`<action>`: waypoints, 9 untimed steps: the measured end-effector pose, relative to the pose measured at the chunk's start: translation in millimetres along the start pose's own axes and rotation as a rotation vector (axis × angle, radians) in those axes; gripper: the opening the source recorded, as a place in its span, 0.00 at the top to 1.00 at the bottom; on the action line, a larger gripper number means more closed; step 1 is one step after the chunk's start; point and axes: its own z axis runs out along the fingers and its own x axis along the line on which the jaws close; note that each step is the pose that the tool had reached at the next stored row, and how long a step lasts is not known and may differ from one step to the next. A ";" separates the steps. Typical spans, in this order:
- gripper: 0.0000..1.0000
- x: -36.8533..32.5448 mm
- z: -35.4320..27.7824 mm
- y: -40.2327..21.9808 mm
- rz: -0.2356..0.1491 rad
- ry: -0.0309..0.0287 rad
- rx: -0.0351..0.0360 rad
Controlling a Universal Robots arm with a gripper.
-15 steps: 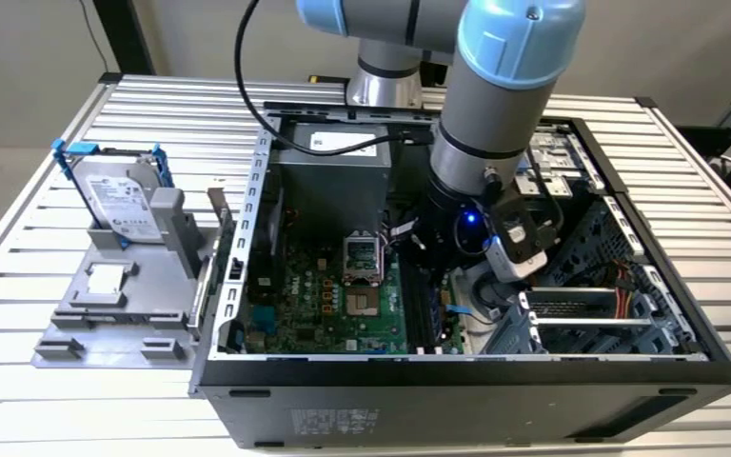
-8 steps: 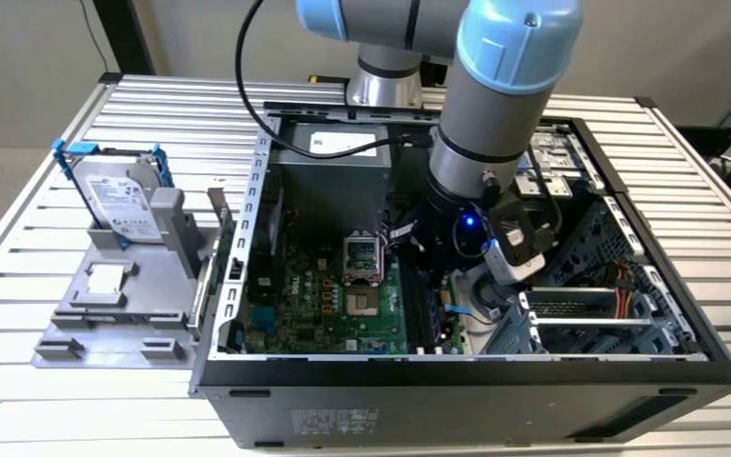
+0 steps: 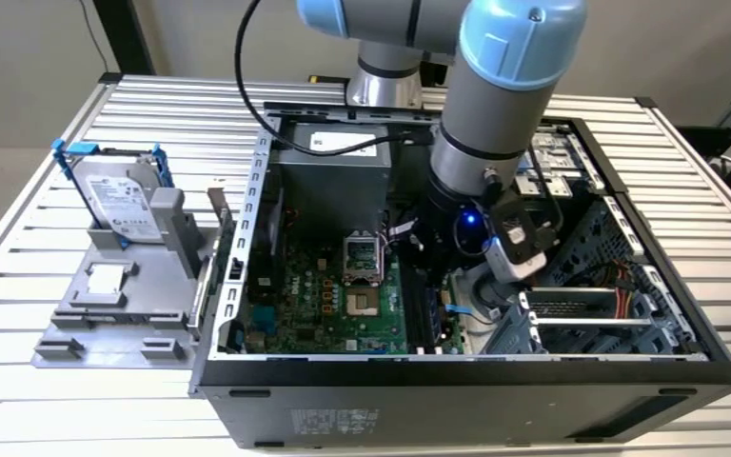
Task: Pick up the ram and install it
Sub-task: 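Insert the ram into the slot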
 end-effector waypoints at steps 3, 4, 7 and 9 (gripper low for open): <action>0.00 0.0 -13.6 -0.1 0.000 0.0000 -0.0002; 0.00 0.0 -18.2 -0.1 0.000 0.0000 -0.0002; 0.00 0.0 -29.9 -0.2 0.000 -0.0001 -0.0002; 0.00 0.0 -29.9 -0.2 0.000 -0.0001 -0.0003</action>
